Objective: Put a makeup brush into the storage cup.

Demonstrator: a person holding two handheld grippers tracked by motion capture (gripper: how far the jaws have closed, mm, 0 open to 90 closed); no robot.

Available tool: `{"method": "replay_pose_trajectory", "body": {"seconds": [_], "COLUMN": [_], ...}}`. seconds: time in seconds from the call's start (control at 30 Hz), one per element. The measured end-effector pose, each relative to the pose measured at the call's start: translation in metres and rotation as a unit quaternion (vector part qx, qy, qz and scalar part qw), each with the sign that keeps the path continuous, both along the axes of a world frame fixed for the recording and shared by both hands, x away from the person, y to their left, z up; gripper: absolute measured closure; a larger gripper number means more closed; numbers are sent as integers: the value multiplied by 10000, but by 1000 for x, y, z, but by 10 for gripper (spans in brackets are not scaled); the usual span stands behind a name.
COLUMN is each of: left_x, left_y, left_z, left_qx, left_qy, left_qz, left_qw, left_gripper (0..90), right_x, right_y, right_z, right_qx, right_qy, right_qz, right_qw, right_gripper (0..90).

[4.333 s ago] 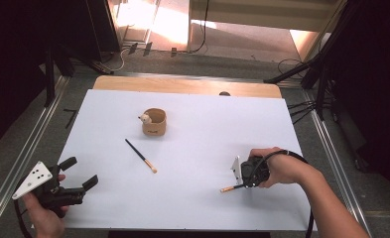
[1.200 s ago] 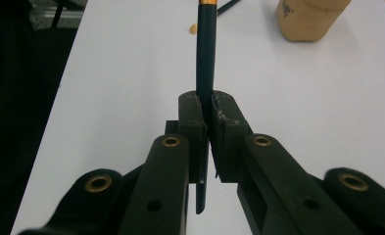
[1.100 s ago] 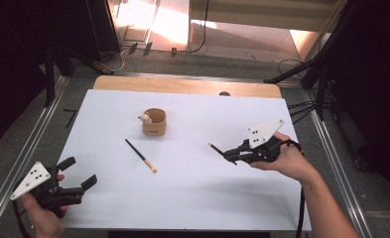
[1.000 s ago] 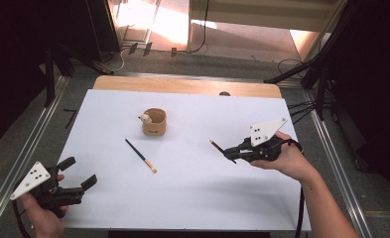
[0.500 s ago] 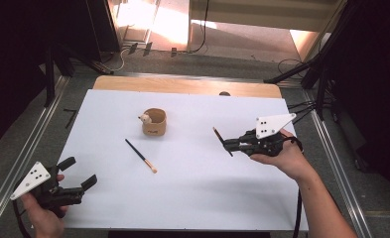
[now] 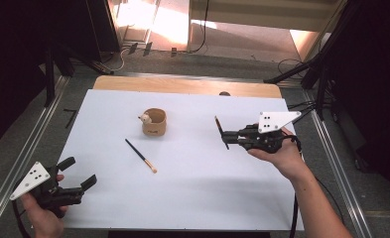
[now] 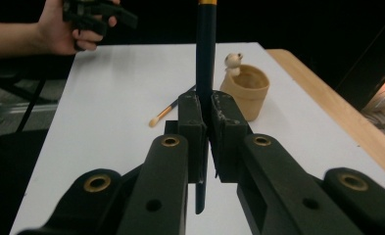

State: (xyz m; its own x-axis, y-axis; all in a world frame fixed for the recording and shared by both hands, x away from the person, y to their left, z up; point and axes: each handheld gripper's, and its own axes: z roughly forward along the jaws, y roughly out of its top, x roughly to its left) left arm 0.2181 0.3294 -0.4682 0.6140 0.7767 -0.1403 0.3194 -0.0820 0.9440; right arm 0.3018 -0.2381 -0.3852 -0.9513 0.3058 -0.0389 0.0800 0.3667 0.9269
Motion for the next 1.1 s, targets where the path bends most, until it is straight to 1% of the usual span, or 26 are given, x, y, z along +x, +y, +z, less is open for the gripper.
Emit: {"method": "replay_pose_trajectory", "body": {"seconds": [0.13, 0.23, 0.37, 0.4, 0.47, 0.63, 0.9, 0.97, 1.0, 1.1], "left_x": [0, 0, 0, 0, 0, 0, 0, 0, 0, 0], "left_y": [0, 0, 0, 0, 0, 0, 1, 1, 1, 0], "left_z": [0, 0, 0, 0, 0, 0, 0, 0, 0, 0], "left_qx": [-5, -4, -4, -7, -1, -5, -14, -33, -44, -48], "left_qy": [-3, -2, -12, -10, -11, -4, -15, -27, -26, -15], "left_qz": [0, 2, 3, 2, 2, 1, -8, -10, -6, 2], "left_qw": [10000, 10000, 10000, 10000, 10000, 10000, 10000, 10000, 10000, 10000], "left_gripper": [0, 0, 0, 0, 0, 0, 0, 0, 0, 0], "right_x": [1, 1, 2, 3, 3, 7, 10, 11, 12, 13], "right_y": [0, 1, 4, 5, 5, 10, 20, 22, 25, 28], "right_z": [4, 6, 8, 10, 11, 15, 18, 18, 19, 20], "right_qx": [202, 249, 329, 416, 447, 666, 777, 829, 869, 911], "right_qy": [-76, -99, -159, -194, -205, -254, -289, -292, -333, -356], "right_qz": [-158, -180, -288, -392, -433, -556, -621, -688, -754, -800], "right_qw": [9996, 9995, 9989, 9982, 9978, 9959, 9946, 9938, 9928, 9920], "right_gripper": [854, 855, 855, 855, 855, 855, 855, 855, 855, 854]}}
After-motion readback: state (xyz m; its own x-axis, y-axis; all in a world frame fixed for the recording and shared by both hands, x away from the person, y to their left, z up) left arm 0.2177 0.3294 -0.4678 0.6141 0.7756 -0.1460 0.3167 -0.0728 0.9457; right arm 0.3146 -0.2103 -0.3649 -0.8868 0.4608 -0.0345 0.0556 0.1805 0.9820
